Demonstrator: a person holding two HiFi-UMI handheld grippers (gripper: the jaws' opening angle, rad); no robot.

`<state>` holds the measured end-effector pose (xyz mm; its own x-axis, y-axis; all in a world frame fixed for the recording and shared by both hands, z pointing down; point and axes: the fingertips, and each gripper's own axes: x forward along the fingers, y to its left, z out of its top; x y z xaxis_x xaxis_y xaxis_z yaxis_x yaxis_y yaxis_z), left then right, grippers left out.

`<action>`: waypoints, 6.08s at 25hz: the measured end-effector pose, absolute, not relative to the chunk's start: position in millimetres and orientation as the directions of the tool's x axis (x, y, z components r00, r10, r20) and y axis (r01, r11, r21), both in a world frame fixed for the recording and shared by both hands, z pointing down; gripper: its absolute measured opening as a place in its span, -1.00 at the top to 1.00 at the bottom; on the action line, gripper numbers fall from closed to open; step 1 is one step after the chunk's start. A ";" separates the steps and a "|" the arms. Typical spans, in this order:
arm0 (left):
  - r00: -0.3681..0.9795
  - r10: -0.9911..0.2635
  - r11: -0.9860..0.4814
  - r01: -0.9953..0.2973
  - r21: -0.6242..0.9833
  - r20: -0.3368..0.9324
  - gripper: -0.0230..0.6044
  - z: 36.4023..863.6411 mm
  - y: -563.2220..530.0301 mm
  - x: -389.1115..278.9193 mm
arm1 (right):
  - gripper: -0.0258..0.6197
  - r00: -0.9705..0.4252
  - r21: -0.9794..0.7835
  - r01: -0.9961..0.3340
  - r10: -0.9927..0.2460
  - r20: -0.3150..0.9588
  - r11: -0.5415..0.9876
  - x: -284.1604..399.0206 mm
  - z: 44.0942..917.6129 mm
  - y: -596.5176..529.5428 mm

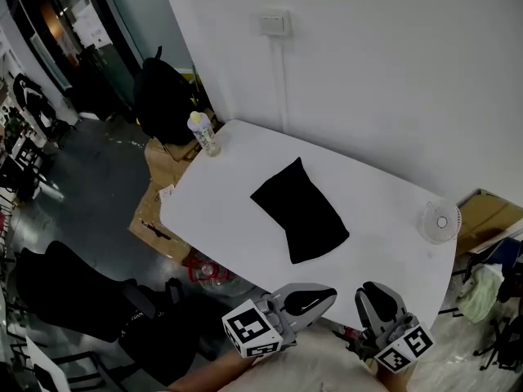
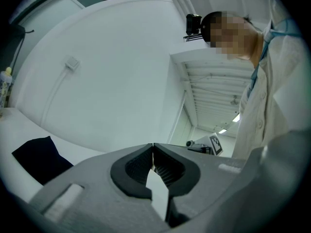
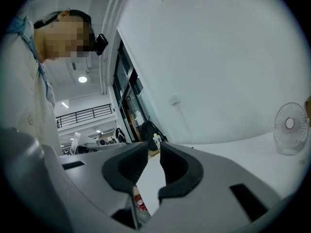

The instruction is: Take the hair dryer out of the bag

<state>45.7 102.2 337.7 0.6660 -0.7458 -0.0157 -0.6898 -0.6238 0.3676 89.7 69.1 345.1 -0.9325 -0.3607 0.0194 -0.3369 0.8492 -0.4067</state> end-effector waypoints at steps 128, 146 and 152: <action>0.382 -0.583 -0.366 -0.912 0.187 0.717 0.86 555.0 -79.4 -80.8 | 0.59 -0.898 -0.408 -0.437 -0.366 0.243 0.802 30.8 491.8 -19.4; 0.419 -0.596 -0.269 -0.908 0.322 0.685 0.86 540.2 -112.4 -102.8 | 0.59 -0.844 -0.362 -0.510 -0.373 0.385 0.780 -10.9 530.7 -63.5; 0.437 -0.585 -0.253 -0.899 0.358 0.684 0.86 547.5 -114.0 -106.7 | 0.59 -0.828 -0.348 -0.517 -0.354 0.436 0.782 -36.7 549.0 -75.1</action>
<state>-106.7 -114.0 547.5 0.4365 -0.5850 0.6836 -0.8990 -0.2530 0.3576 -36.7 -75.1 549.0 -0.8276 -0.3539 0.4357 -0.5173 0.7820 -0.3476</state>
